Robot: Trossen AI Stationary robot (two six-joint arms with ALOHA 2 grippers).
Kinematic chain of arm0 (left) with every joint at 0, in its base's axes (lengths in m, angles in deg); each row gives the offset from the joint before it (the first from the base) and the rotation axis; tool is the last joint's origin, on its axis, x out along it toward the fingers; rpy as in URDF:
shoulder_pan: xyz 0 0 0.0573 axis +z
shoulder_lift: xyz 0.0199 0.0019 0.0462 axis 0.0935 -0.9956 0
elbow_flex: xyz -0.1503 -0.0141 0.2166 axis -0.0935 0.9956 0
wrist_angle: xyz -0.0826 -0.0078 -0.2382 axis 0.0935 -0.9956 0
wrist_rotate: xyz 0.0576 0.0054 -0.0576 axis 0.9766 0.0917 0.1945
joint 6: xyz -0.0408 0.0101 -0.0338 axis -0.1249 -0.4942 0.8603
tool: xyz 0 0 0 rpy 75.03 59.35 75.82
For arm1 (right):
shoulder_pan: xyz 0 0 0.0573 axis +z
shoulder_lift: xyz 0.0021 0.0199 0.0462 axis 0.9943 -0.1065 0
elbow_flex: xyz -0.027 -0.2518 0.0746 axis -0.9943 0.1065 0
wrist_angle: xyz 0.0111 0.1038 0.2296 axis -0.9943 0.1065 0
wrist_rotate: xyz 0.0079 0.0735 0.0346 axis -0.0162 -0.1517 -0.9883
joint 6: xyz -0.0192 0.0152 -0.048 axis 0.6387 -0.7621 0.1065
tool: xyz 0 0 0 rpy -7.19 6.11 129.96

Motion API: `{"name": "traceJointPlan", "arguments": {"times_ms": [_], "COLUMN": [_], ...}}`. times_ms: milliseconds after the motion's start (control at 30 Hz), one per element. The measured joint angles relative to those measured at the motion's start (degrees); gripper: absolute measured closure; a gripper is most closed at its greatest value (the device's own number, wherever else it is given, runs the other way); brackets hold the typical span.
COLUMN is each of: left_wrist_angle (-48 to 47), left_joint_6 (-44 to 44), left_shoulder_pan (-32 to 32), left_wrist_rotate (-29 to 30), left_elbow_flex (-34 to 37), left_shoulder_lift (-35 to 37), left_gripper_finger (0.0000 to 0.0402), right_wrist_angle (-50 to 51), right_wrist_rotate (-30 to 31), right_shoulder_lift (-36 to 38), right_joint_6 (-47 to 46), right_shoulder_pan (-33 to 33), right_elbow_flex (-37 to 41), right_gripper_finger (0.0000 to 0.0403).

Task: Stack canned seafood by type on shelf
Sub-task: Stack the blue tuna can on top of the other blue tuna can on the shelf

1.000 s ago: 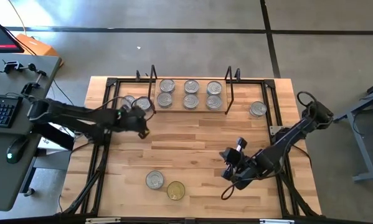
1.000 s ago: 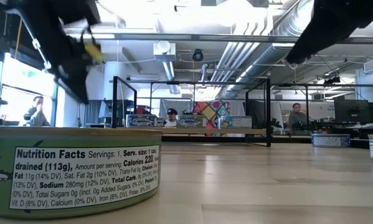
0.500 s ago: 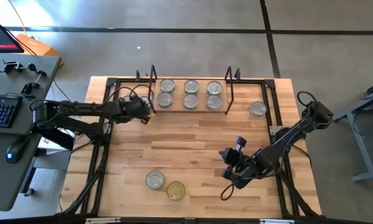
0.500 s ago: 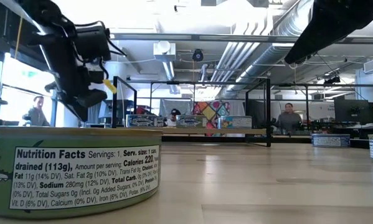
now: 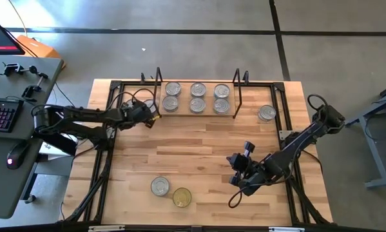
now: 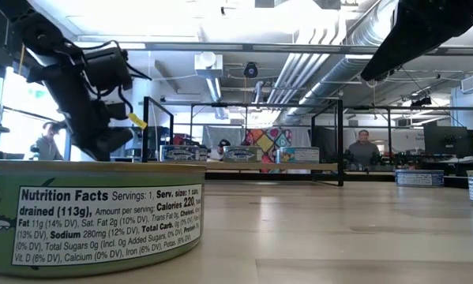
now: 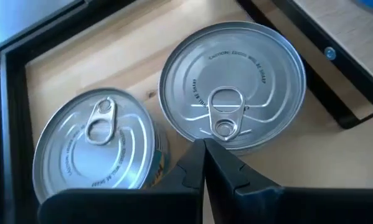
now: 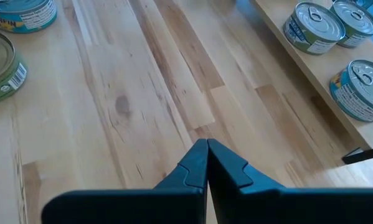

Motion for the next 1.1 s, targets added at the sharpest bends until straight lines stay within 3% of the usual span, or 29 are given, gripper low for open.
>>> {"name": "traceJointPlan", "arguments": {"times_ms": [200,300,500,633,767,1100], "left_wrist_angle": [0.5,-3.2,-11.2,-9.3,-6.3,3.6], "left_joint_6": [-0.2,1.9,9.7,9.2,5.4,-4.4], "left_shoulder_pan": [-0.9,-2.5,-6.7,-9.5,-7.8,2.4], "left_wrist_rotate": [-4.6,-9.0,-12.3,-7.5,0.2,-3.0], "left_elbow_flex": [0.4,0.6,0.5,0.5,0.4,0.4], "left_shoulder_lift": [0.8,2.3,7.3,10.4,11.3,6.5], "left_gripper_finger": [0.0401,0.0401,0.0401,0.0401,0.0401,0.0401], "right_wrist_angle": [0.0,-0.1,-0.1,-0.2,-0.4,-0.5], "right_wrist_rotate": [-0.6,-0.8,-0.9,-0.8,-0.9,-0.9], "right_shoulder_lift": [0.0,0.0,0.0,0.0,0.0,0.0], "right_joint_6": [-0.5,-1.3,-0.9,-0.2,0.0,2.2], "right_shoulder_pan": [-0.4,-0.4,-0.7,-1.0,-1.4,-1.5], "right_elbow_flex": [0.0,0.0,0.0,0.0,0.0,0.0], "right_gripper_finger": [0.0402,0.0402,0.0402,0.0402,0.0402,0.0402]}}
